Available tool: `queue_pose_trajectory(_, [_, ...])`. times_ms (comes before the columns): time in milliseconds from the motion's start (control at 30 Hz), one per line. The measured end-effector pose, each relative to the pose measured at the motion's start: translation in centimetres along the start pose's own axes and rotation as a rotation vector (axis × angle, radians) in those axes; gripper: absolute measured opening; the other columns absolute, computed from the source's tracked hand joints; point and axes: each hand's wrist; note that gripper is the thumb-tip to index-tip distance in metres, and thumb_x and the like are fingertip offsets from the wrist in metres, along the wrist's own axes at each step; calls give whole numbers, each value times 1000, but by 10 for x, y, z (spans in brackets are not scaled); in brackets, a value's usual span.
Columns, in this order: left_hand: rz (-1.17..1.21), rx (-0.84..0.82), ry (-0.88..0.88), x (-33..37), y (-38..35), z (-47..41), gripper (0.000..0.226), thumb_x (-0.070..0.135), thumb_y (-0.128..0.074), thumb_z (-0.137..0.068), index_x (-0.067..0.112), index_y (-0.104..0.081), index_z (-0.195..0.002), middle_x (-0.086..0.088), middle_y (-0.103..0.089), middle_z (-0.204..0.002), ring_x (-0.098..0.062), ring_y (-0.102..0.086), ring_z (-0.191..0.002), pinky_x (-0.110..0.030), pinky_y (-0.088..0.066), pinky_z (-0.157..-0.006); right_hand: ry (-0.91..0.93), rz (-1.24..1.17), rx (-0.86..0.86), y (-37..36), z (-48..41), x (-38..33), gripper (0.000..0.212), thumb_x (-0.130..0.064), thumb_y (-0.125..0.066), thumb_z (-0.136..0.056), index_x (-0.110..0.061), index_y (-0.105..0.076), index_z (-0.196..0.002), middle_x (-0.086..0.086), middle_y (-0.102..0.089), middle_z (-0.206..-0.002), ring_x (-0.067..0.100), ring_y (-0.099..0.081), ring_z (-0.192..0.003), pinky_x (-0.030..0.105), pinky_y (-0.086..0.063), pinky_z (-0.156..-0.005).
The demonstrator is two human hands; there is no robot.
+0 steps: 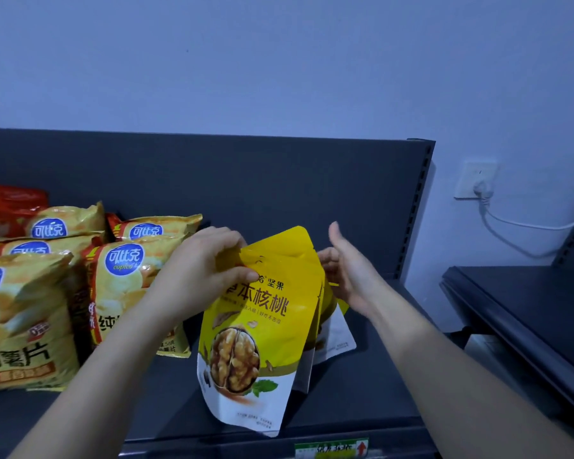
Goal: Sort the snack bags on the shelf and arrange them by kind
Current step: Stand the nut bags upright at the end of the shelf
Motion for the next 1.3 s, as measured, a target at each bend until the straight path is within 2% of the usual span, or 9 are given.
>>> queue_pose_trajectory(133, [47, -58, -68, -9, 8, 5, 28, 49, -66, -75, 21, -63, -77, 7, -58, -76, -9, -50, -81, -31, -41, -66, -70, 535, 139, 4, -16, 35, 26, -34, -58, -94, -10, -69, -100, 7, -66, -95, 18, -57, -86, 29, -44, -74])
queue_pose_trajectory(267, [44, -63, -144, -16, 18, 11, 33, 54, -56, -79, 23, -65, -77, 9, -58, -77, -11, -50, -80, -28, -42, -68, -243, 790, 78, 2, -26, 59, 55, -45, -55, -90, -19, -51, -138, 13, -51, -139, 34, -48, -126, 42, -42, -104])
queue_pose_trajectory(367, [-64, -60, -180, -19, 25, 11, 39, 55, -53, -81, 18, -65, -75, 14, -54, -74, -11, -47, -78, -29, -42, -65, -357, 939, 152, -1, -30, 59, 90, -77, -48, -68, -24, -42, -141, 15, -40, -146, 38, -37, -132, 46, -37, -108])
queue_pose_trajectory(467, [-129, -61, -189, -21, 29, 11, 37, 52, -51, -83, 18, -61, -72, 15, -51, -72, -13, -47, -77, -33, -42, -64, -477, 922, 212, -3, -37, 55, 120, -82, -62, -48, -24, -27, -147, 20, -22, -154, 38, -21, -141, 47, -30, -112])
queue_pose_trajectory(567, [-96, -65, -171, -24, 32, 12, 36, 52, -52, -82, 19, -63, -73, 15, -51, -74, -7, -47, -78, -21, -39, -67, -407, 689, 234, -5, -50, 59, 147, -82, -60, -18, -23, -27, -149, 16, -31, -153, 35, -29, -139, 48, -34, -110])
queue_pose_trajectory(667, [-59, -78, -151, -25, 35, 14, 32, 51, -54, -81, 21, -65, -75, 17, -52, -75, -2, -49, -79, -9, -36, -67, -292, 614, 277, -12, -57, 61, 106, -77, -67, -59, -17, -41, -143, 12, -40, -148, 33, -37, -135, 44, -39, -105])
queue_pose_trajectory(800, [-24, -100, -132, -26, 38, 15, 18, 52, -55, -81, 36, -59, -76, 15, -53, -78, -1, -51, -80, -7, -37, -65, -246, 968, 296, -11, -65, 71, 67, -64, -46, -90, -20, -44, -141, 13, -33, -151, 34, -25, -140, 45, -28, -108])
queue_pose_trajectory(1033, [-28, -117, -122, -32, 34, 12, 24, 51, -56, -81, 28, -61, -74, 13, -54, -77, -4, -52, -78, -10, -37, -64, -459, 981, 183, 0, -83, 59, 116, -77, -60, -72, -22, -1, -155, 13, -5, -162, 34, -1, -149, 50, -14, -115])
queue_pose_trajectory(1300, [-26, -117, -87, -34, 24, 2, 27, 57, -52, -77, 31, -56, -76, 12, -56, -87, -3, -51, -79, -16, -40, -63, -523, 1241, 152, 3, -73, 43, 122, -89, -59, -53, -19, -31, -148, 12, -25, -153, 33, -19, -142, 42, -22, -113])
Point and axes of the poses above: each hand's wrist, its own z-axis away from the middle knuckle, its own y-axis out of the back of the hand, x = y × z
